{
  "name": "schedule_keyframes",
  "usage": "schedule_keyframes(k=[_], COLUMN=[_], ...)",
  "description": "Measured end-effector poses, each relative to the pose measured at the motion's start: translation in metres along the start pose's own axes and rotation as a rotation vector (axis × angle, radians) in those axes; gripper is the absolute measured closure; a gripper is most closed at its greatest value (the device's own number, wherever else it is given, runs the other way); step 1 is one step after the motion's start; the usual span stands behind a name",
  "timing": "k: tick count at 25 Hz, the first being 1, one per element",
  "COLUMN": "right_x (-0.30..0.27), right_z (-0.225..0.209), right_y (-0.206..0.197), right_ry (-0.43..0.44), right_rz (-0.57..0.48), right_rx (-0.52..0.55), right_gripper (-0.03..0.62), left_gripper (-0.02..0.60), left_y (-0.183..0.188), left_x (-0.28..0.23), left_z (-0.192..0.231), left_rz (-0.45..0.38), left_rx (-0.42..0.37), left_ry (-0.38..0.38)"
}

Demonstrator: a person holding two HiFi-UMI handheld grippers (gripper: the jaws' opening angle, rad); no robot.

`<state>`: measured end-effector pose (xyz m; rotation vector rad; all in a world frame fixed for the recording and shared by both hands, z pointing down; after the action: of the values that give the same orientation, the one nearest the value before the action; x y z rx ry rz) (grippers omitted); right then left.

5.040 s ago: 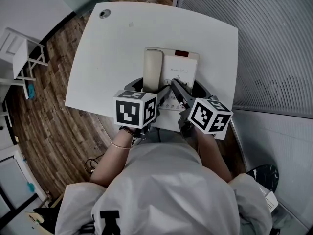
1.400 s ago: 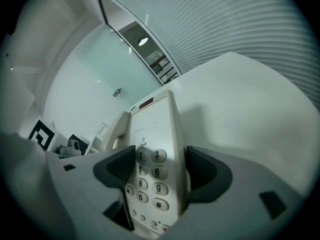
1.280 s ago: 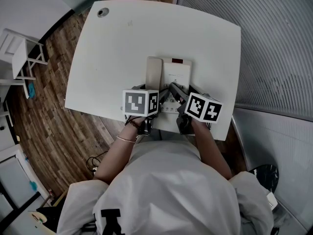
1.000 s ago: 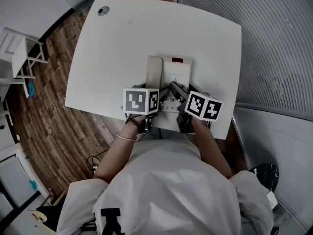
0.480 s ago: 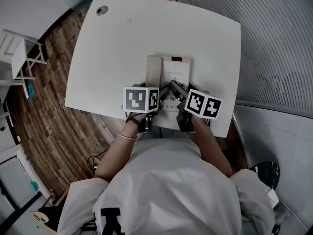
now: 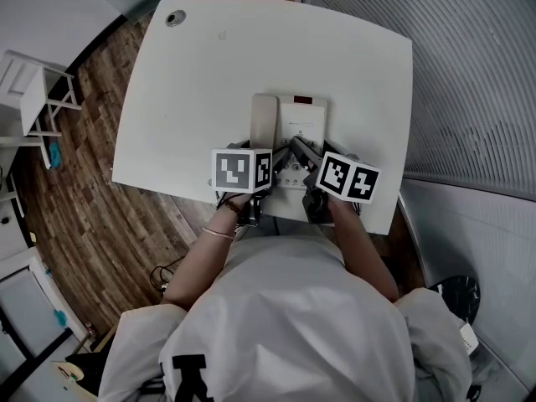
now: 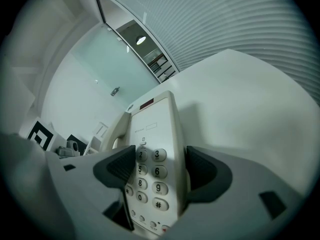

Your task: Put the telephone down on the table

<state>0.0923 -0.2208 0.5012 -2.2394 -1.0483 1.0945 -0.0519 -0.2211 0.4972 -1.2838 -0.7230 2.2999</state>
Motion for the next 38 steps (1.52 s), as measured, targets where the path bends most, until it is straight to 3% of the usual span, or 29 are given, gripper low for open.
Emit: schedule_keyframes(k=[13, 22, 27, 34, 38], right_x=[0.000, 0.002, 0.006, 0.010, 0.019], right_z=[-0.002, -0.001, 0.001, -0.001, 0.002], right_y=[0.001, 0.000, 0.004, 0.011, 0.024], right_ry=[0.006, -0.019, -0.035, -0.042, -0.033], right_rz=[-0.033, -0.065, -0.081, -0.093, -0.139], right_rx=[0.004, 0.040, 0.103, 0.113, 0.137], right_gripper=[0.273, 0.273, 0.273, 0.273, 0.273], left_gripper=[0.221, 0.219, 0.208, 0.195, 0.189], left_y=[0.000, 0.001, -0.001, 0.001, 0.009], left_x=[-0.001, 0.004, 0.004, 0.007, 0.014], left_z=[-0.001, 0.000, -0.003, -0.003, -0.008], left_rz=[-0.052, -0.173, -0.196, -0.201, -0.274], left_rx=[0.000, 0.034, 0.016, 0.011, -0.030], left_ry=[-0.005, -0.015, -0.008, -0.015, -0.001])
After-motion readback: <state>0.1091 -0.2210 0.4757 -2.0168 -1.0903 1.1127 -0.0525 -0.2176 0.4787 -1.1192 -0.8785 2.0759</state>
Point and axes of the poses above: the fingertips, and each gripper's own axes: x backward along the fingers, z to its left, y out of its top, the point moved 6 cm from there along x, backward along the fingers, and after that the axes turned 15 degrees about -z, right-handed, at the moved point
